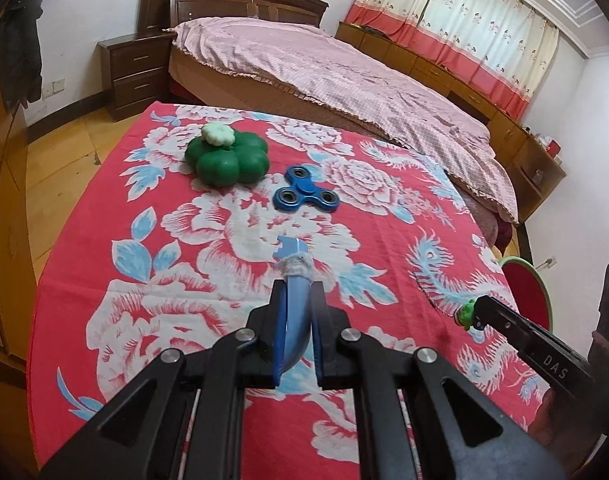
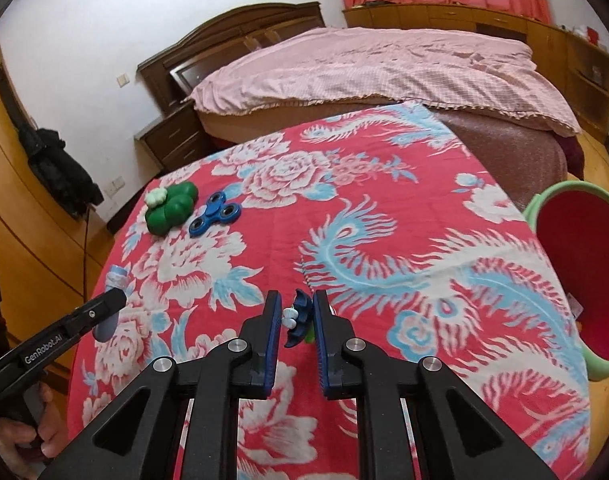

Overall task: Collect trash
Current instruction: 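Grasp the green keychain figure with the right tool while the left tool holds the tube, then carry the blue tube and green figure over the red bin with both tools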

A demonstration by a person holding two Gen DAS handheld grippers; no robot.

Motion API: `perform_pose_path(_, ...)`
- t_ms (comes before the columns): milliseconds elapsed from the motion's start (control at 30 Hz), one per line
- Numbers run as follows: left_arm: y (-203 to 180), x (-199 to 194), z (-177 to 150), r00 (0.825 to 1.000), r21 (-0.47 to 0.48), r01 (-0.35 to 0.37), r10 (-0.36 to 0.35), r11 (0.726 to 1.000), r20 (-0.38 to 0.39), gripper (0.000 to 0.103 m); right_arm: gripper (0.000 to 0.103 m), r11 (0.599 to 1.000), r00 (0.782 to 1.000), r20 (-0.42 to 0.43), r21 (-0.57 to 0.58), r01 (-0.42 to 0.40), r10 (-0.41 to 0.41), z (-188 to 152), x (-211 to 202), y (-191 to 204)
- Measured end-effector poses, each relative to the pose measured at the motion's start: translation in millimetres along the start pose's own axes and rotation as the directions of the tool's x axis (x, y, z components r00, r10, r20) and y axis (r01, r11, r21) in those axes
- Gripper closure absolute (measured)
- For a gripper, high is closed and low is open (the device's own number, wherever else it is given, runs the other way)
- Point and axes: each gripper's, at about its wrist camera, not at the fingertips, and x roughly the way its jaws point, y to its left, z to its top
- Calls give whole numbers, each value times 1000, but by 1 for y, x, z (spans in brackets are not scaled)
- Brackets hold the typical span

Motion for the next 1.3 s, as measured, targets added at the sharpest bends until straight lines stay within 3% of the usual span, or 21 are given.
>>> perform_pose_path(700,-65,-18,-8,995,93,95,-94,991,-14,93,87,992,989,136,122,33,-50,-7,-74,-60)
perform_pose_path(1300,-148,-1,-2,981,223,190,-178,956,-73,93,88,963,969,202,253,91,-144,-10,-113,-131)
